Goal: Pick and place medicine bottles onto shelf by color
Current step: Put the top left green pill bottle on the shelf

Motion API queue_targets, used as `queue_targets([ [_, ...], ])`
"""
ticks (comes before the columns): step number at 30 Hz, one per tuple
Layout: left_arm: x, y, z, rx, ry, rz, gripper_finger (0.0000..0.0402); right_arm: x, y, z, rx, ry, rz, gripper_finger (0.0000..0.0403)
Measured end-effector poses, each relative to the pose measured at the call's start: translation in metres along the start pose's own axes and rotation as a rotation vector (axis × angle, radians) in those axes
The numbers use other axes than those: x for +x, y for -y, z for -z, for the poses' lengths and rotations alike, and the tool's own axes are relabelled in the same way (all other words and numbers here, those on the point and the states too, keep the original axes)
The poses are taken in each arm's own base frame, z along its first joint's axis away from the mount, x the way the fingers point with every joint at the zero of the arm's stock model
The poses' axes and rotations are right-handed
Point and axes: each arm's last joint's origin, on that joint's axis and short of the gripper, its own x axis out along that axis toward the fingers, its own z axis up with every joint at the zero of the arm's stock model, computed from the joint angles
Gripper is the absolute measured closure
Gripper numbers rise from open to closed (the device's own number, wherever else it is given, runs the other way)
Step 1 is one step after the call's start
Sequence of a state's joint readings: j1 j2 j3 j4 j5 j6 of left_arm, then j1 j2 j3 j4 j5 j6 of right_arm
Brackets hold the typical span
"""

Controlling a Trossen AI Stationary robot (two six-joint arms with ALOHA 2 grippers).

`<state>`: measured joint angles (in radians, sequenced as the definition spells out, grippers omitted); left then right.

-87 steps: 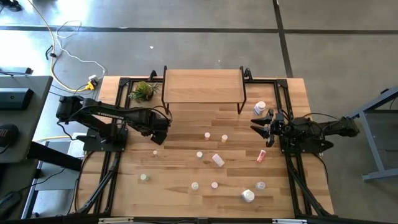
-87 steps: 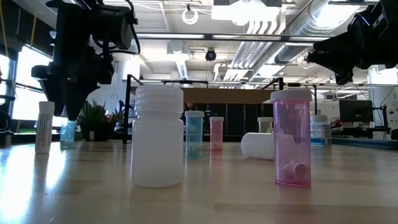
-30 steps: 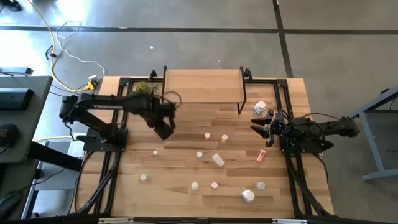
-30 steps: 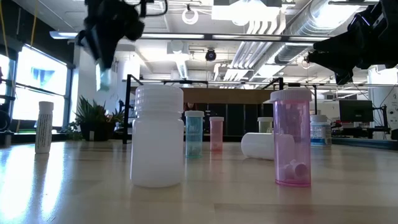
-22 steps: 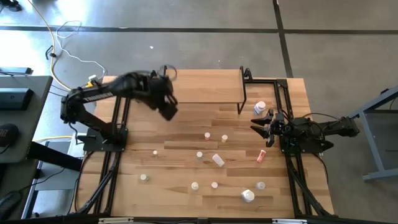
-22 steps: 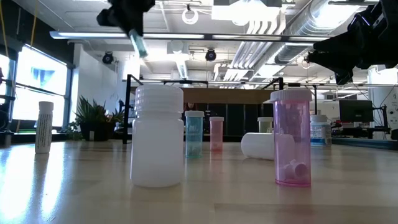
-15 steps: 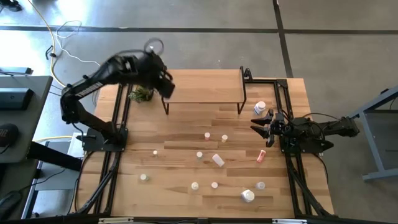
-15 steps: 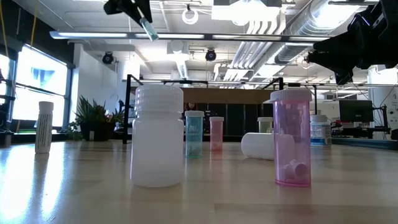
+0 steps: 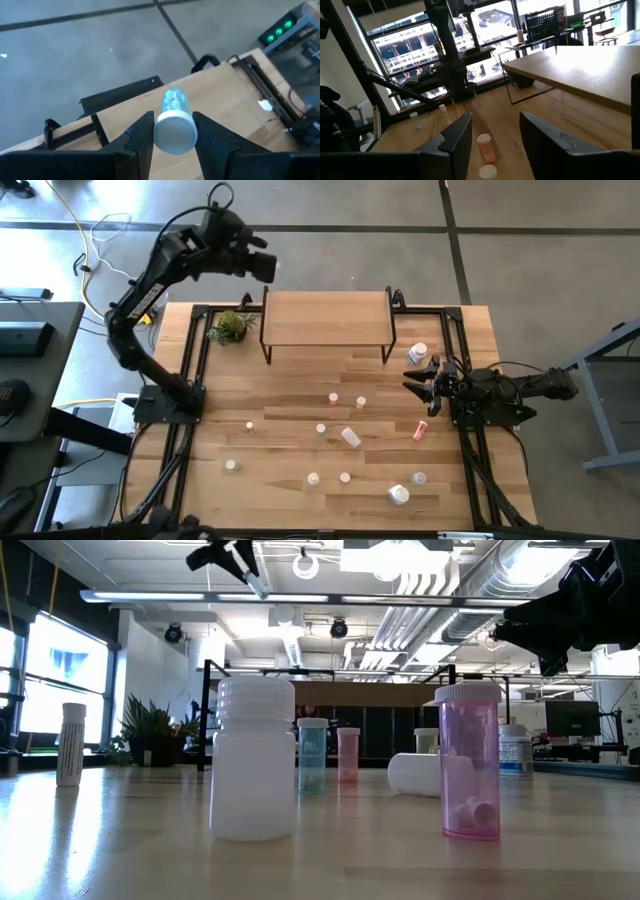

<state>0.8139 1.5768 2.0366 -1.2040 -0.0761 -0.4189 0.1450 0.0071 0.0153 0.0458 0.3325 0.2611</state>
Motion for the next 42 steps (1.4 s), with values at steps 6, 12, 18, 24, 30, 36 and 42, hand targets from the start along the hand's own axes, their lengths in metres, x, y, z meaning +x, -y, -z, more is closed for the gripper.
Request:
queue_targets([
  [6,0.028,0.003,-0.002,0.025,-0.128,-0.051,0.0289,0.0,0.0,0.0,0.0,0.0,0.0,0.0247],
  [12,0.055,0.014,0.013,0.068,-0.308,-0.085,0.0289,0.0,0.0,0.0,0.0,0.0,0.0,0.0247],
  [18,0.075,0.031,0.03,0.152,-0.42,-0.133,0.0289,0.0,0.0,0.0,0.0,0.0,0.0,0.0247],
  [24,0.09,0.041,0.044,0.214,-0.512,-0.194,0.0289,0.0,0.0,0.0,0.0,0.0,0.0,0.0247],
  [30,0.102,0.049,0.051,0.242,-0.547,-0.206,0.0289,0.0,0.0,0.0,0.0,0.0,0.0,0.0247],
  [36,0.123,0.054,0.058,0.259,-0.595,-0.226,0.0289,0.0,0.0,0.0,0.0,0.0,0.0,0.0247],
  [42,0.139,0.055,0.063,0.265,-0.629,-0.243,0.0289,0.0,0.0,0.0,0.0,0.0,0.0,0.0247],
])
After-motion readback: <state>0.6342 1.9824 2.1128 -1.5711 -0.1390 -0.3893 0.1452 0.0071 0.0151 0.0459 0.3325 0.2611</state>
